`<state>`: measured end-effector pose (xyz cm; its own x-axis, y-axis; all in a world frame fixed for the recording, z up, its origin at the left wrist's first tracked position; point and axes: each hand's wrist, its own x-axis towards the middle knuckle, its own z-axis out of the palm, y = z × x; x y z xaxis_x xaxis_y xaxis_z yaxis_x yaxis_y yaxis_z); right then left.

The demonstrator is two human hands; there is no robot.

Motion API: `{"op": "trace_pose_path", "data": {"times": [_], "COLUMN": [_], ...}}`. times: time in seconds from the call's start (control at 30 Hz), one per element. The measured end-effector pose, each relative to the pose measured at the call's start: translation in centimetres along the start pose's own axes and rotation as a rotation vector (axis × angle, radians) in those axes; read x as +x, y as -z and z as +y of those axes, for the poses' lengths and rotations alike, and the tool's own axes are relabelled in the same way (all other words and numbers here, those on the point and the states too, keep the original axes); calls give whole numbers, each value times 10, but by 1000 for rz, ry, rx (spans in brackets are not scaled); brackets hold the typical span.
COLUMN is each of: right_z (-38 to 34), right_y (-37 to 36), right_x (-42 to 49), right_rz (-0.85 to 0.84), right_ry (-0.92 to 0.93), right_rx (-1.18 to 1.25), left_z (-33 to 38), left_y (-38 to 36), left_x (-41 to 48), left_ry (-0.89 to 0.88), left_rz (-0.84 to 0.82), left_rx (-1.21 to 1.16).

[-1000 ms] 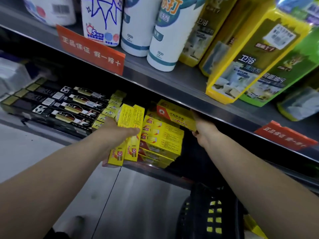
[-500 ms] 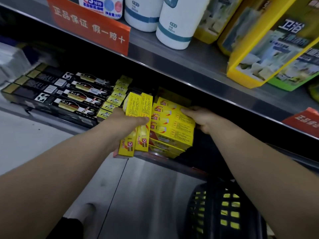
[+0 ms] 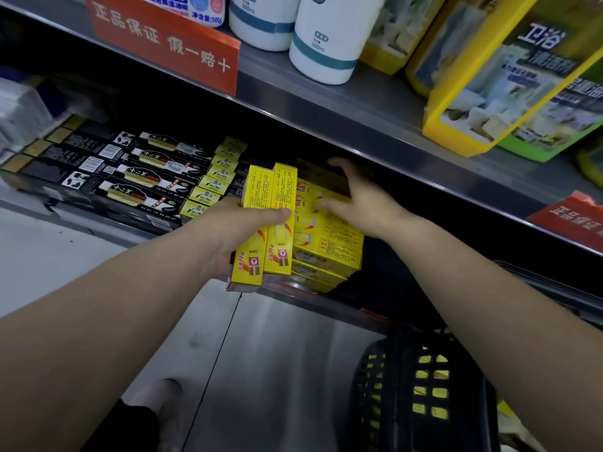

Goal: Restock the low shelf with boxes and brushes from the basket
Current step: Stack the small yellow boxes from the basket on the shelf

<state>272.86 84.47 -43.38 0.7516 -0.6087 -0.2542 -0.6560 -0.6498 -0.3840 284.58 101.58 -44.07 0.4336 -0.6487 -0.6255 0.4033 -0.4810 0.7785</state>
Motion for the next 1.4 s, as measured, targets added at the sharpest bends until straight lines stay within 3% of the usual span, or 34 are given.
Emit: {"op": "trace_pose_path", "data": {"times": [0.1, 0.2, 0.33, 0.47, 0.53, 0.6, 0.73, 0.9, 1.13, 1.23, 1.3, 1.4], "right_z": [-20, -21, -9, 13, 24, 34, 44, 44, 52, 38, 20, -9], "right_y": [13, 21, 27, 27, 25, 22, 10, -6, -13, -7, 1, 12], "right_x": [-21, -33, -43, -46, -42, -30, 7, 43, 43, 34, 20, -8], "right_rz": [-62, -48, -24, -4, 30, 95, 198, 69, -67, -23, 36, -15], "right_ry": [364, 442, 380, 272, 135, -8, -125, -168, -205, -122, 69, 345], "right_rx": [-109, -147, -101, -134, -149, -186, -206, 38, 30, -69, -133, -83], "left_z": [3, 7, 10, 10, 8, 10, 16, 8, 5, 3, 3, 4], "left_y": [-2, -6, -7, -6, -4, -5, -14, -10, -7, -7, -7, -9], "left_x": [-6, -15, -19, -10, -6, -6, -6, -8, 5, 10, 7, 2], "left_ry": [33, 90, 182, 170, 149, 145, 120, 107, 64, -5, -80, -167], "left_rz": [-131, -287, -286, -10, 88, 92, 86, 56, 106, 146, 135, 28], "left_rx": [31, 51, 78, -6, -68, -109, -74, -103, -72, -24, 81, 271]}}
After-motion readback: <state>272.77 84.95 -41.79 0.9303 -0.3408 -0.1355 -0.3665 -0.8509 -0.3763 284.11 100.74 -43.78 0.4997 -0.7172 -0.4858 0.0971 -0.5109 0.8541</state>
